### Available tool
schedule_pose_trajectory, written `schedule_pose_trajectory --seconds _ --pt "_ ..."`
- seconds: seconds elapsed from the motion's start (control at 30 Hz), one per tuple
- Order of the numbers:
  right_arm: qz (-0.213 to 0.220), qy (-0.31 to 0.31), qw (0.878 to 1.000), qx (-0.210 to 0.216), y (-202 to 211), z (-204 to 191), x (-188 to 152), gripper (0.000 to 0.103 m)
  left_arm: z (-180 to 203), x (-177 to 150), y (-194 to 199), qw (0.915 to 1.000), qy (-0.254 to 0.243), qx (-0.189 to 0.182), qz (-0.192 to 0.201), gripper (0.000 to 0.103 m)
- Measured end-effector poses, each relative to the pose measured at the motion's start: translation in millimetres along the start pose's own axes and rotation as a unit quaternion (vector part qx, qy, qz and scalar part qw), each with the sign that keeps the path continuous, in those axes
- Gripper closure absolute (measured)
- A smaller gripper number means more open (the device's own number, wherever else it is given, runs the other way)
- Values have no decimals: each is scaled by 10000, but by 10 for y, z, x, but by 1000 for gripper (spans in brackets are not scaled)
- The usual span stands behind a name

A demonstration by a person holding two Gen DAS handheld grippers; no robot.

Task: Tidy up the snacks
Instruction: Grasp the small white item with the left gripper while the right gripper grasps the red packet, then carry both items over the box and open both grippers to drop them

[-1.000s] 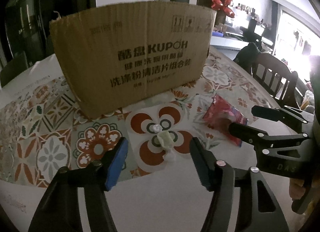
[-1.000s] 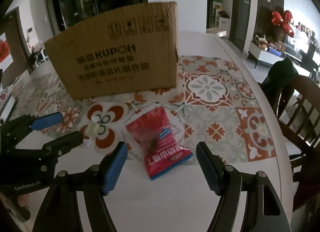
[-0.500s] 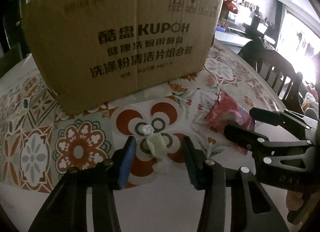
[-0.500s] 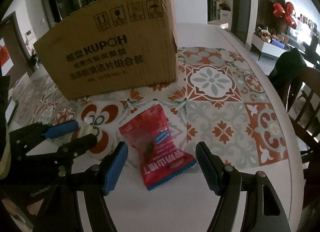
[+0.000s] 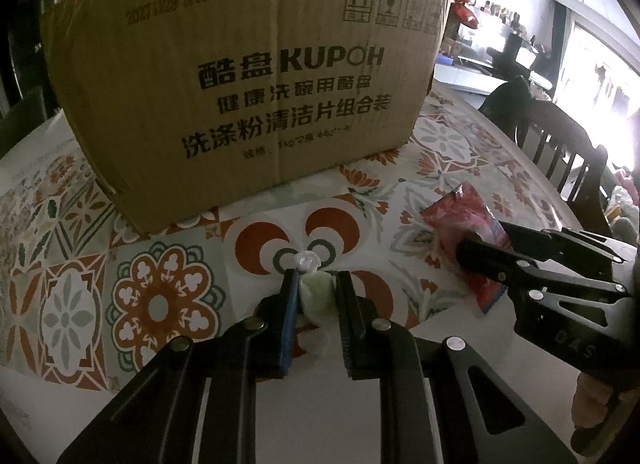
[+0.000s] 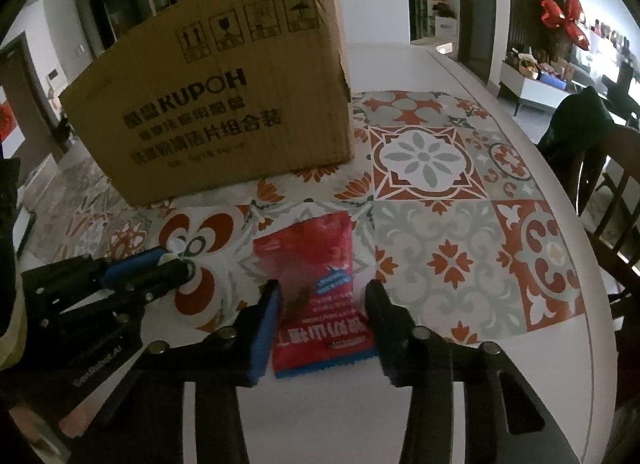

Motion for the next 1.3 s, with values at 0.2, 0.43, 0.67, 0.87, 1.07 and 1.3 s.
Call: schedule_pose_trajectory --seconds 0.2,0.43,0.67,0.87,1.07,1.3 --pt "104 -68 9999 67 87 -32 -15 67 14 -15 151 9999 -29 -54 150 84" --pt "218 -113 9996 165 245 -94 -16 67 20 -25 418 9992 -40 -148 376 84" --pt "519 -47 9985 184 510 -206 23 67 -9 -12 691 9982 5 -194 564 84" --pt "838 0 9962 236 771 -304 74 67 -8 12 1001 9961 -29 -215 860 84" --pt "1160 -5 9927 343 1011 -372 173 67 0 122 1419 9895 -65 -207 1431 84" --pt "1598 38 9862 438 1323 -463 324 67 -12 236 1776 9818 -162 -210 1883 84"
Point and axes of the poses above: each gripper's, at about its wrist camera, not at the fingertips, and y roughly against the way its jaws point, z to its right, x to its top, the point moved 7 cm from there along -y, roughly the way its jaws point, and after that the axes turned 10 degrees about -z, right-handed, at the moved point
